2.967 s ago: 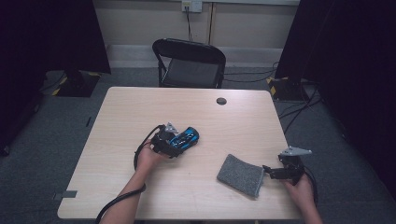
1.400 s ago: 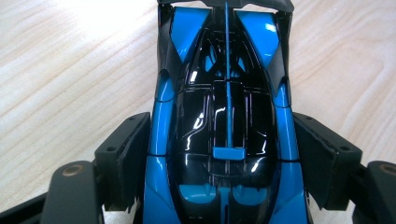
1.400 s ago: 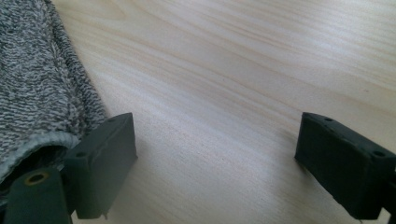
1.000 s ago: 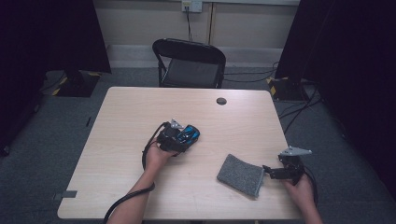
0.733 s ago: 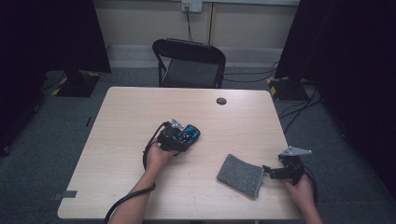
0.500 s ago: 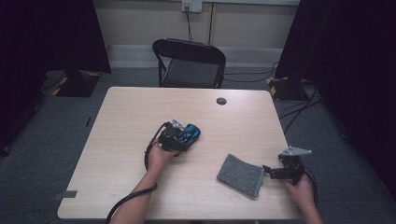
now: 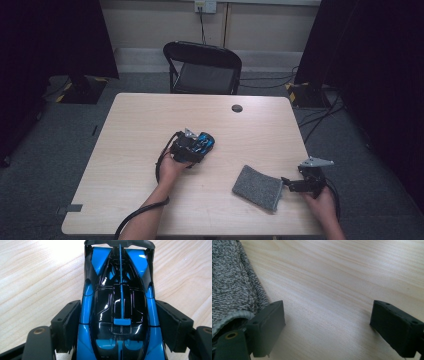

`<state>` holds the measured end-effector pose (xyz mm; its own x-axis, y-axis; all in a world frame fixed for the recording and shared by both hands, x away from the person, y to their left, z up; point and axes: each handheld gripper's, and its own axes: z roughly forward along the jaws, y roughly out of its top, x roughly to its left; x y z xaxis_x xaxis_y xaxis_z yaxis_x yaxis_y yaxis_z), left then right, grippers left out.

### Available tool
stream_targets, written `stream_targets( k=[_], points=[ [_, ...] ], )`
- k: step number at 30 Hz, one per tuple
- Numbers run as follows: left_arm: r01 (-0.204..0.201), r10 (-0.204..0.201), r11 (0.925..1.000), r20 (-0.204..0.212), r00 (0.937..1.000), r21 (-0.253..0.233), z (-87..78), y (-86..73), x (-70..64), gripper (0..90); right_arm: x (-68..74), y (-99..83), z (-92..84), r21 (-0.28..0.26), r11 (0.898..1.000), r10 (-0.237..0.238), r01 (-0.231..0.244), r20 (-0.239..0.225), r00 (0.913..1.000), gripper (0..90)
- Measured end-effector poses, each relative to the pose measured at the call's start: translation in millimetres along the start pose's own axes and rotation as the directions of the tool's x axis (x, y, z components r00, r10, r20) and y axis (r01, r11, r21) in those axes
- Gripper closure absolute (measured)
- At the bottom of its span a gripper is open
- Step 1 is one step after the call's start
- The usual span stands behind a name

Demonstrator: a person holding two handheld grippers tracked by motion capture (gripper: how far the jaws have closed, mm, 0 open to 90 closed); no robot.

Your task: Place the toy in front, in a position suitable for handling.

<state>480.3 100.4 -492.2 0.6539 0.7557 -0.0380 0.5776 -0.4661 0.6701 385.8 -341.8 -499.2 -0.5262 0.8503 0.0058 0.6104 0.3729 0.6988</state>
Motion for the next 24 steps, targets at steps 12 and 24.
stream_targets(
  k=[12, 24],
  points=[
    [-0.084, 0.083, 0.9959, -0.015, 0.9964, -0.036, -13.8, 2.5, -0.8, 18.7, 0.0, 0.0, 0.0, 0.0, 1.0, 0.0, 0.0, 0.0, 1.0, 11.5],
    [-0.07, 0.07, 0.9971, -0.01, 0.9975, -0.028, -45.3, -27.1, 3.0, 16.2, 0.0, 0.0, 0.0, 0.0, 1.0, -0.001, 0.001, 0.0, 1.0, 11.5]
  ],
)
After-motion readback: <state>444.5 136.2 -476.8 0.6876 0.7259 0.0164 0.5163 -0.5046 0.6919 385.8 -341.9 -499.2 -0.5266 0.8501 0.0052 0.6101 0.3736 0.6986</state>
